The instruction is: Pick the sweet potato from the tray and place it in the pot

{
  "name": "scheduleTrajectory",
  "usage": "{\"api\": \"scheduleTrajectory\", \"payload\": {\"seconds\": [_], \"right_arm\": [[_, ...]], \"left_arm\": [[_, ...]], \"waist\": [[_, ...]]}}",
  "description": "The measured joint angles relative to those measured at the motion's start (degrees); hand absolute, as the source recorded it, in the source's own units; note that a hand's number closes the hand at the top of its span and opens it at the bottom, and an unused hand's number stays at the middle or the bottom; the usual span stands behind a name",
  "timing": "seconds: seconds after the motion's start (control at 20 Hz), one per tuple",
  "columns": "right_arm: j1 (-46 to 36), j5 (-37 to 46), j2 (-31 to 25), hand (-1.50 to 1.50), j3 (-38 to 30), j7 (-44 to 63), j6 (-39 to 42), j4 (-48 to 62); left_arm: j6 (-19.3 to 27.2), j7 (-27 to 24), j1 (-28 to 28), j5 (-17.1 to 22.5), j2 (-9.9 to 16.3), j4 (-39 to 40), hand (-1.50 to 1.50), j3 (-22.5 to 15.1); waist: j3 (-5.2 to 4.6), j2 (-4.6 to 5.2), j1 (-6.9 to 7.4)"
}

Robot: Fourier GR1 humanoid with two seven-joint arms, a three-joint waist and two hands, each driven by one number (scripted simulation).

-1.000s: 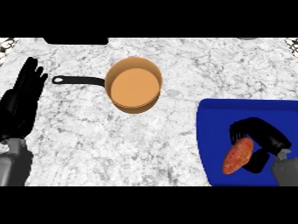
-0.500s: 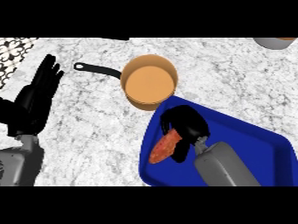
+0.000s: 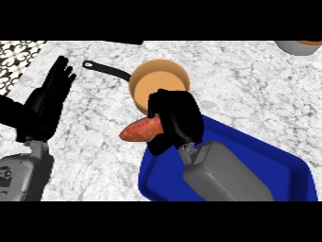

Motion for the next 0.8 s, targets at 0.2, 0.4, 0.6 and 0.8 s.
{"api": "scheduleTrajectory", "payload": {"seconds": [0.2, 0.4, 0.6, 0.8], "right_arm": [[-7.7, 3.7, 0.2, 1.5, 1.7, 11.4, -7.0, -1.8], [-15.4, 7.3, 0.1, 1.5, 3.7, 20.8, -11.6, -1.4], [-22.0, 9.9, -0.2, 1.5, 5.2, 25.6, -13.3, 1.0], [-27.7, 9.6, -0.4, 1.5, 4.7, 28.5, -14.3, 3.6]], "left_arm": [[0.2, 0.2, -0.5, -0.2, -0.1, 1.0, 0.0, 0.0], [0.2, -0.3, -0.8, -0.4, 0.1, 1.9, 0.0, 0.3], [0.6, -0.9, -1.1, -0.6, -0.2, 2.7, 0.0, 0.4], [0.5, -1.1, -1.2, -0.6, -0.1, 2.9, 0.0, 0.6]], "waist": [[-0.12, -0.31, -0.59], [-0.21, -0.19, -0.79], [-0.2, 0.1, -1.29], [-0.15, 0.41, -1.38]]}}
